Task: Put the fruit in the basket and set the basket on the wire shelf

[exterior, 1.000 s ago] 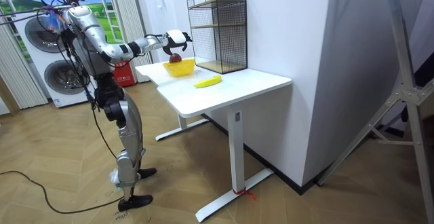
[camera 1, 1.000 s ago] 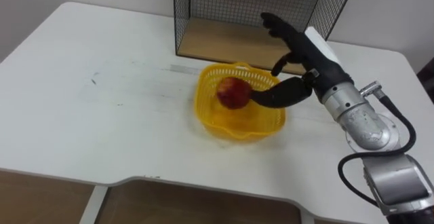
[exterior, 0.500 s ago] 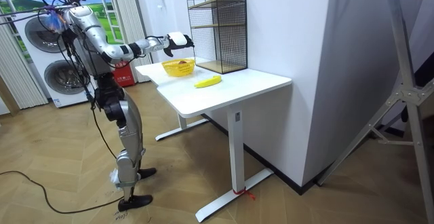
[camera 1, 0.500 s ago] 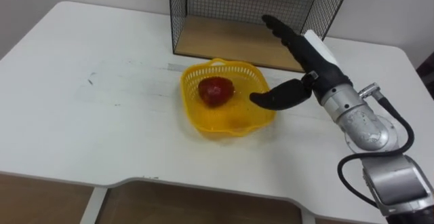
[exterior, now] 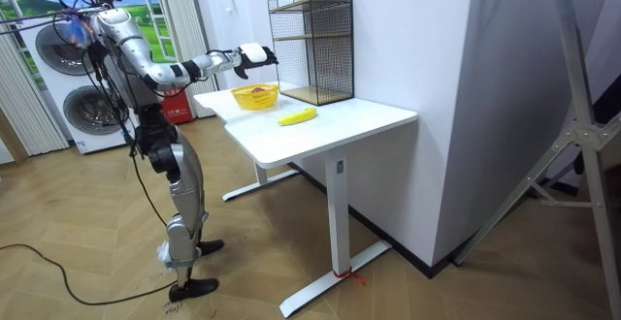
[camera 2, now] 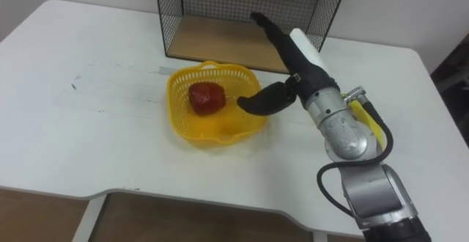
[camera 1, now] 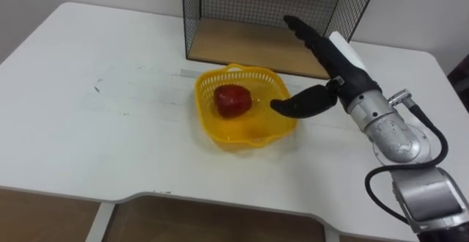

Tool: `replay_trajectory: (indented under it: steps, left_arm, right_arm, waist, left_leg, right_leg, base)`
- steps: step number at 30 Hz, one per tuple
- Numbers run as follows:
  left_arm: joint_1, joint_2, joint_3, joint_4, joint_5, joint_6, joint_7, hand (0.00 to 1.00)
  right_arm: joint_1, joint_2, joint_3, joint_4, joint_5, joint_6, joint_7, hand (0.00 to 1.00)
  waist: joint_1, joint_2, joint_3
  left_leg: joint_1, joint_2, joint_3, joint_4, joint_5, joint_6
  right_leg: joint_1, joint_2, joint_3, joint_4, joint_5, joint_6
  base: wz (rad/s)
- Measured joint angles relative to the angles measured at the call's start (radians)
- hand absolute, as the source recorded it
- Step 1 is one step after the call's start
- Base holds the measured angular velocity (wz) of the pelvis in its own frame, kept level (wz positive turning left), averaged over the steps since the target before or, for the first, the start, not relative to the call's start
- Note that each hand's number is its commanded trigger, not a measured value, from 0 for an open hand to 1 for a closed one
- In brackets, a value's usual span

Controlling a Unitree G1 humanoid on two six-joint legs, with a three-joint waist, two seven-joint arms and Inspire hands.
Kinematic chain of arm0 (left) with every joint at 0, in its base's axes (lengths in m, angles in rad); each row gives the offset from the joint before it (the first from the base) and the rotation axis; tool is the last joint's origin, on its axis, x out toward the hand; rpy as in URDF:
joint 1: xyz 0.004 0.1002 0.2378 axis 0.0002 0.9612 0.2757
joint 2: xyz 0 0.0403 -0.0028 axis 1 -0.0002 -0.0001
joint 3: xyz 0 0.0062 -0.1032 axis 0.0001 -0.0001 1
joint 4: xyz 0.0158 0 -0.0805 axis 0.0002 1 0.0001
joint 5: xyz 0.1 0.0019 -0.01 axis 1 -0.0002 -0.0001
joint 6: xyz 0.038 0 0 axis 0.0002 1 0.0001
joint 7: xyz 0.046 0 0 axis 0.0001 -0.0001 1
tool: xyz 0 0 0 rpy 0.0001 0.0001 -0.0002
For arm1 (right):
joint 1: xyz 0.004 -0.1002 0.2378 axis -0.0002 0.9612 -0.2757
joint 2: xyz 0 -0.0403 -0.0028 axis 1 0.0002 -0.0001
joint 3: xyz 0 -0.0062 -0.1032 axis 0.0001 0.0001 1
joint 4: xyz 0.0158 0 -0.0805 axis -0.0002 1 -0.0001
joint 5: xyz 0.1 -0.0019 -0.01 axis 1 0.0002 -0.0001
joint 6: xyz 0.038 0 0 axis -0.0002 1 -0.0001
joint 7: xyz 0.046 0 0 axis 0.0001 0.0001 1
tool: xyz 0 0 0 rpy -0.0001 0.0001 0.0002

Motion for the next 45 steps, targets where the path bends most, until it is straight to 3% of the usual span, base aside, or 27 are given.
replay_trajectory:
  steps: [8,11,14,22,24,29,36,39,45]
  left_arm:
    - [0.017,-0.009,0.010,0.006,0.001,0.001,0.002,0.00]
    - [0.022,-0.018,0.042,0.018,-0.001,-0.002,0.002,0.00]
    - [0.027,-0.017,0.044,0.018,-0.001,-0.002,0.002,0.00]
    - [0.027,-0.017,0.048,0.016,0.000,0.011,0.002,0.00]
    - [0.032,-0.018,0.047,0.016,-0.001,0.019,0.002,0.00]
    - [0.029,-0.018,0.048,0.013,-0.001,0.020,0.002,0.00]
    - [0.041,-0.020,0.082,0.009,-0.001,0.049,0.002,0.00]
    - [0.053,-0.020,0.097,0.009,-0.001,0.056,0.002,0.00]
    - [0.070,-0.020,0.117,0.000,-0.001,0.092,-0.004,0.00]
  right_arm:
    - [0.000,0.003,-0.110,0.000,0.009,-0.002,-0.082,0.00]
    - [0.000,0.003,-0.162,0.003,0.031,-0.014,-0.128,0.00]
    - [0.000,0.002,-0.202,0.007,0.061,-0.023,-0.200,0.00]
    - [0.000,0.001,-0.227,0.086,0.072,-0.019,-0.325,0.00]
    - [-0.014,-0.003,-0.227,0.129,0.071,-0.018,-0.348,0.00]
    - [-0.074,-0.013,-0.229,0.239,0.073,-0.015,-0.365,0.00]
    - [-0.079,-0.026,-0.258,0.381,0.109,0.007,-0.372,0.00]
    - [-0.081,-0.044,-0.260,0.450,0.163,0.035,-0.338,0.00]
    - [-0.130,-0.089,-0.266,0.555,0.278,0.081,-0.267,0.00]
  waist:
    - [-0.012,0.001,0.0005]
    - [-0.018,0.008,0.0075]
    - [-0.026,0.012,0.0082]
    - [-0.054,0.005,0.0015]
    - [-0.056,0.002,-0.0033]
    - [-0.059,0.003,-0.0052]
    - [-0.056,-0.004,-0.0076]
    - [-0.050,-0.013,-0.0025]
    - [-0.054,-0.019,-0.0046]
  left_leg:
    - [0.009,-0.001,0.001,0.001,0.000,0.000]
    - [0.022,0.001,0.006,-0.005,0.000,0.001]
    - [0.022,0.002,0.006,-0.005,0.001,0.000]
    - [0.020,0.001,0.008,-0.010,0.001,0.000]
    - [0.023,0.002,0.008,-0.011,0.001,0.000]
    - [0.023,0.001,0.007,-0.008,0.001,0.000]
    - [0.034,0.001,0.007,-0.008,0.001,0.000]
    - [0.038,0.002,0.003,-0.009,0.001,0.000]
    - [0.022,0.000,0.004,-0.003,0.001,0.000]
  right_leg:
    - [0.007,0.000,0.002,-0.001,0.000,0.000]
    - [0.018,-0.001,0.007,-0.001,0.000,0.000]
    - [0.019,0.000,0.007,-0.001,0.000,0.000]
    - [0.012,-0.001,0.008,-0.001,0.000,0.000]
    - [0.013,-0.001,0.007,-0.001,0.000,0.000]
    - [0.013,-0.001,0.005,0.000,0.000,0.000]
    - [0.022,-0.002,0.004,0.001,0.000,0.000]
    - [0.019,-0.001,0.004,0.001,0.000,0.000]
    - [0.012,-0.002,0.002,0.003,0.000,0.000]
  base:
    - [0.00]
    - [-0.04]
    - [-0.02]
    - [0.00]
    - [0.00]
    - [0.00]
    - [0.00]
    - [0.00]
    - [0.00]
